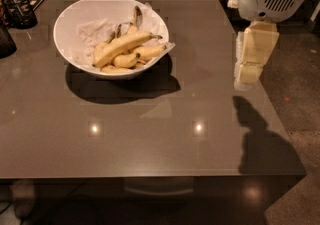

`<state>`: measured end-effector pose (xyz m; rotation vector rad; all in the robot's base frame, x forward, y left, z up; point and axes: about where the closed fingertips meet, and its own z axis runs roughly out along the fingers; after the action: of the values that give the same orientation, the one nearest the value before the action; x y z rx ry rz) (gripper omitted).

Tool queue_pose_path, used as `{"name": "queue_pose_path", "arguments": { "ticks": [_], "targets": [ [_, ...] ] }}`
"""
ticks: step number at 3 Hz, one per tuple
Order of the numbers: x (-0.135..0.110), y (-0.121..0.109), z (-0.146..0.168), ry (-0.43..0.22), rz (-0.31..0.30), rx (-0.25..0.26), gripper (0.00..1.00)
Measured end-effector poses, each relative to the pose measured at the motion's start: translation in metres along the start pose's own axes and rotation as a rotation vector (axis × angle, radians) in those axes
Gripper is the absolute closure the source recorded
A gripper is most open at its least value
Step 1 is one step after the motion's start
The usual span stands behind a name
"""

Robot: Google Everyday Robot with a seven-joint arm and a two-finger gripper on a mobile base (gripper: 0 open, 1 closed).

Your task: Pick banana from white bowl

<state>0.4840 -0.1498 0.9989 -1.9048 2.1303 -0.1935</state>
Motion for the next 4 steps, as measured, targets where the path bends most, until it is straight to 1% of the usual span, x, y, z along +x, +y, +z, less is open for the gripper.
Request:
{"name": "queue_pose_path", "arguments": {
  "ticks": [1, 2, 3, 4],
  "targets": [
    [0.000, 0.000, 0.000, 0.000, 0.000, 0.000, 0.00],
    [-0.030, -0.024, 0.001, -0.028, -0.048, 0.030, 0.00],
    [-0.068, -0.051, 0.010, -0.028, -0.135, 0.033, 0.00],
    [-0.109, -0.074, 0.033, -0.013, -0.225, 0.015, 0.00]
  ]
}}
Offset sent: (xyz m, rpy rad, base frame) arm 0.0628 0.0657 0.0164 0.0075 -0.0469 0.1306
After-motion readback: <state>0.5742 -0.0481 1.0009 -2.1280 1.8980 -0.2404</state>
